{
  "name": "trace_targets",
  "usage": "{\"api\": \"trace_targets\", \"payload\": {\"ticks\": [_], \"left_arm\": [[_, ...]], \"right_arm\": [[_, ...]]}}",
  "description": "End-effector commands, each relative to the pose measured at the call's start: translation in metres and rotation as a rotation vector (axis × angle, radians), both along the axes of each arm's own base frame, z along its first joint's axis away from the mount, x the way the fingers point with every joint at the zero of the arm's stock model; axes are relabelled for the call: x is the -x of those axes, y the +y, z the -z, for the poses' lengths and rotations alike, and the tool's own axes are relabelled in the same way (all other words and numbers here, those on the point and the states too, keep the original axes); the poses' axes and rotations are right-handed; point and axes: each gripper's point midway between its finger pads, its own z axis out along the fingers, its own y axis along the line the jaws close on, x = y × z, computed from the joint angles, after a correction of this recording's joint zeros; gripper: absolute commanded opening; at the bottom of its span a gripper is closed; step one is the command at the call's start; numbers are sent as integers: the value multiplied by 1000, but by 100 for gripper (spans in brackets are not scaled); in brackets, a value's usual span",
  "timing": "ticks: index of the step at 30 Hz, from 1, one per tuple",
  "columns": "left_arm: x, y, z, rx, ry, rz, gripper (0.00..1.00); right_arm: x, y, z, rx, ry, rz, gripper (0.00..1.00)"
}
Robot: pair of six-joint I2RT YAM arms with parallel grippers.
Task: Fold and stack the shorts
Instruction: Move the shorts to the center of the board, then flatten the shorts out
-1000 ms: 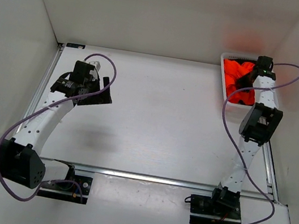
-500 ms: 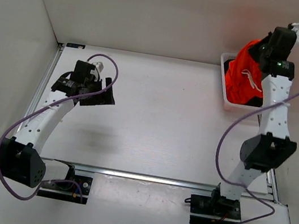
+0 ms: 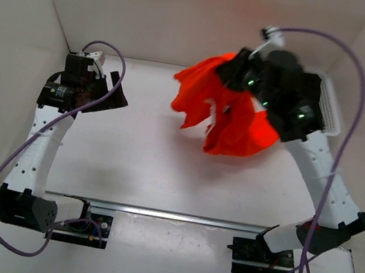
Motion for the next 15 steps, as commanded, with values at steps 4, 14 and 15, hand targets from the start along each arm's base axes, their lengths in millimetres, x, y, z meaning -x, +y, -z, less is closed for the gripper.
{"api": "trace_targets", "payload": {"ticks": [4, 14, 15], "left_arm": [[8, 24, -9, -7, 31, -95, 99], [-17, 3, 61, 88, 187, -55, 16], [-22, -3, 65, 85, 204, -39, 16]], "right_arm": [[52, 51, 160, 261, 306, -129, 62], [83, -23, 228, 262, 505, 16, 11], [86, -18, 237, 267, 532, 2, 30]]}}
